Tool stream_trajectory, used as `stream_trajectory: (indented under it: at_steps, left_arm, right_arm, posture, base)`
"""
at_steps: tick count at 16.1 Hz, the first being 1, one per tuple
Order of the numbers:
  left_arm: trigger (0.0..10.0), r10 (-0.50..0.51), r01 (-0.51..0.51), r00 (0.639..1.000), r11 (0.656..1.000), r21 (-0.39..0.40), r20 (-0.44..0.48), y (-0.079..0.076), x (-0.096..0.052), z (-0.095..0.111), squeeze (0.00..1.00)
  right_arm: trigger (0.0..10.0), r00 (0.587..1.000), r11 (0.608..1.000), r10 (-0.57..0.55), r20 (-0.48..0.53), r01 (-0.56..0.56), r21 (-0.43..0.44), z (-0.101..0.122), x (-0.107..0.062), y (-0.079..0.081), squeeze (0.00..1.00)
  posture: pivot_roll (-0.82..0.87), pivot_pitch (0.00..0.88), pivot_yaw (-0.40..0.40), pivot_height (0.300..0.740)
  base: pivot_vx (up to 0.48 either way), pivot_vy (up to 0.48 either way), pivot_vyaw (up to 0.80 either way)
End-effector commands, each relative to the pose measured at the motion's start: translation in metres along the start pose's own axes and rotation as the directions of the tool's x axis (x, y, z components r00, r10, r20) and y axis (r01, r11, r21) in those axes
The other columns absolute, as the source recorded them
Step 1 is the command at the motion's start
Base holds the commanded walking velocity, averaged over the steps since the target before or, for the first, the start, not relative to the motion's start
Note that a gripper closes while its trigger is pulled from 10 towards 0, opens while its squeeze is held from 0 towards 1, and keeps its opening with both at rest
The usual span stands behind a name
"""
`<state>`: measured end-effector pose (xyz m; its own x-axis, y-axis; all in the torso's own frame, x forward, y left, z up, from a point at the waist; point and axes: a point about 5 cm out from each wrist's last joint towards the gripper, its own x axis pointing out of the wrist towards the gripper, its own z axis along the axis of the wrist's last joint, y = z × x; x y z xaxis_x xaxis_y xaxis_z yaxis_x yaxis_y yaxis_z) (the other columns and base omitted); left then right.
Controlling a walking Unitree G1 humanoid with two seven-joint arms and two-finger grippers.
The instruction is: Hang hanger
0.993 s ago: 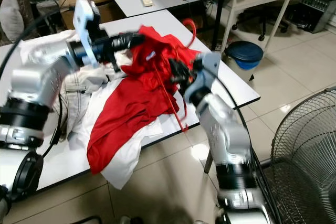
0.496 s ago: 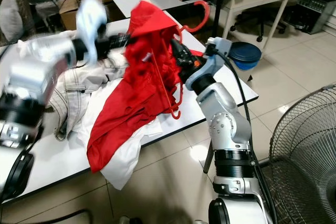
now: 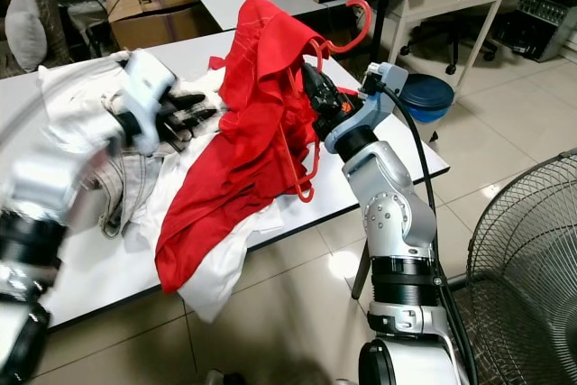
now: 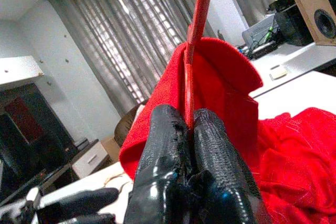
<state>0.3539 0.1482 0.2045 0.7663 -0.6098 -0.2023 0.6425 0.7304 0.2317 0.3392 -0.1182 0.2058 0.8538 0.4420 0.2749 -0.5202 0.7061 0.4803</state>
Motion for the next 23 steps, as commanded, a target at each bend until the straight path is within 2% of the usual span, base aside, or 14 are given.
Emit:
stream_trajectory:
  at_steps: [1,2,3,5,7,9,10,12,13,16,17,18,19,23]
  left_arm:
    - [10.0,0.032,-0.029,0.998,0.997,-0.066,0.048,-0.003,0.0,0.002,1.0]
    - [10.0,0.002,0.017,0.994,0.985,-0.174,0.112,-0.022,0.006,-0.003,0.33]
    - [10.0,-0.039,0.066,0.99,0.976,-0.207,0.134,-0.034,0.008,-0.006,0.0]
    - [10.0,-0.094,0.131,0.983,0.962,-0.241,0.157,-0.053,0.015,-0.01,0.0]
    - [10.0,-0.114,0.155,0.98,0.953,-0.262,0.166,-0.064,0.022,-0.01,0.0]
    - [10.0,-0.093,0.125,0.986,0.961,-0.247,0.135,-0.071,0.03,-0.014,0.0]
    - [10.0,-0.084,0.11,0.989,0.967,-0.228,0.123,-0.073,0.033,-0.016,0.0]
    - [10.0,-0.005,0.013,0.998,0.992,-0.125,0.064,-0.07,0.039,-0.023,0.0]
    - [10.0,0.068,-0.065,0.997,0.995,-0.075,0.032,-0.065,0.042,-0.027,0.0]
    - [10.0,0.177,-0.177,0.984,0.984,-0.02,0.012,-0.054,0.045,-0.029,0.0]
    - [6.1,0.175,-0.174,0.985,0.985,-0.018,0.009,-0.054,0.046,-0.03,0.0]
    - [3.6,0.18,-0.179,0.984,0.984,-0.013,0.008,-0.054,0.045,-0.031,0.0]
    - [0.0,0.188,-0.188,0.982,0.982,0.004,0.006,-0.054,0.046,-0.033,0.0]
    - [0.0,0.216,-0.217,0.976,0.976,0.035,0.029,-0.049,0.046,-0.035,0.0]
  right_arm:
    - [10.0,1.0,1.0,0.015,0.006,-0.015,0.01,0.002,0.004,0.003,0.0]
    - [10.0,1.0,1.0,0.023,0.004,-0.023,0.014,0.003,0.005,0.004,0.0]
    - [10.0,1.0,1.0,0.027,0.002,-0.027,0.016,0.002,0.005,0.005,0.0]
    - [10.0,1.0,0.999,0.03,0.002,-0.03,0.017,0.002,0.006,0.005,0.0]
    - [10.0,0.999,0.999,0.033,0.002,-0.033,0.018,0.002,0.007,0.006,0.0]
    - [10.0,0.999,0.999,0.034,0.005,-0.034,0.018,0.002,0.007,0.006,0.0]
    - [10.0,0.999,0.999,0.034,0.006,-0.034,0.018,0.002,0.007,0.006,0.0]
    - [10.0,0.999,0.999,0.034,0.01,-0.034,0.017,0.003,0.006,0.007,0.0]
    - [10.0,0.999,0.999,0.035,0.013,-0.035,0.017,0.003,0.005,0.007,0.0]
    - [10.0,0.999,0.999,0.036,0.017,-0.036,0.02,0.003,0.004,0.008,0.0]
    - [10.0,0.999,0.999,0.036,0.017,-0.037,0.018,0.003,0.004,0.008,0.0]
    - [10.0,0.999,0.999,0.036,0.017,-0.037,0.019,0.003,0.004,0.008,0.0]
    - [10.0,0.999,0.999,0.036,0.018,-0.037,0.019,0.003,0.004,0.008,0.0]
    - [10.0,0.999,0.999,0.038,0.018,-0.038,0.018,0.003,0.004,0.008,0.0]
  posture:
    - [-0.18,0.0,0.059,0.74]
    - [-0.18,0.0,0.053,0.74]
    - [-0.18,0.0,0.053,0.74]
    - [-0.18,0.0,0.052,0.74]
    - [-0.18,0.0,0.055,0.74]
    - [-0.18,0.0,0.059,0.74]
    - [-0.19,0.0,0.062,0.74]
    - [-0.19,0.0,0.066,0.74]
    - [-0.19,0.0,0.069,0.74]
    - [-0.2,0.0,0.071,0.74]
    - [-0.2,0.0,0.071,0.74]
    - [-0.2,0.0,0.071,0.74]
    - [-0.19,0.0,0.069,0.74]
    - [-0.19,0.0,0.068,0.74]
  base:
    - [0.0,0.0,0.0]
    - [0.0,0.0,0.0]
    - [0.0,0.0,0.0]
    - [0.0,0.0,0.0]
    - [0.0,0.0,0.0]
    - [0.0,0.0,0.0]
    - [0.0,0.0,0.0]
    - [0.0,0.0,0.0]
    - [0.0,0.0,0.0]
    - [0.0,0.0,0.0]
    - [0.0,0.0,0.0]
    - [0.0,0.0,0.0]
    - [0.0,0.0,0.0]
    - [0.0,0.0,0.0]
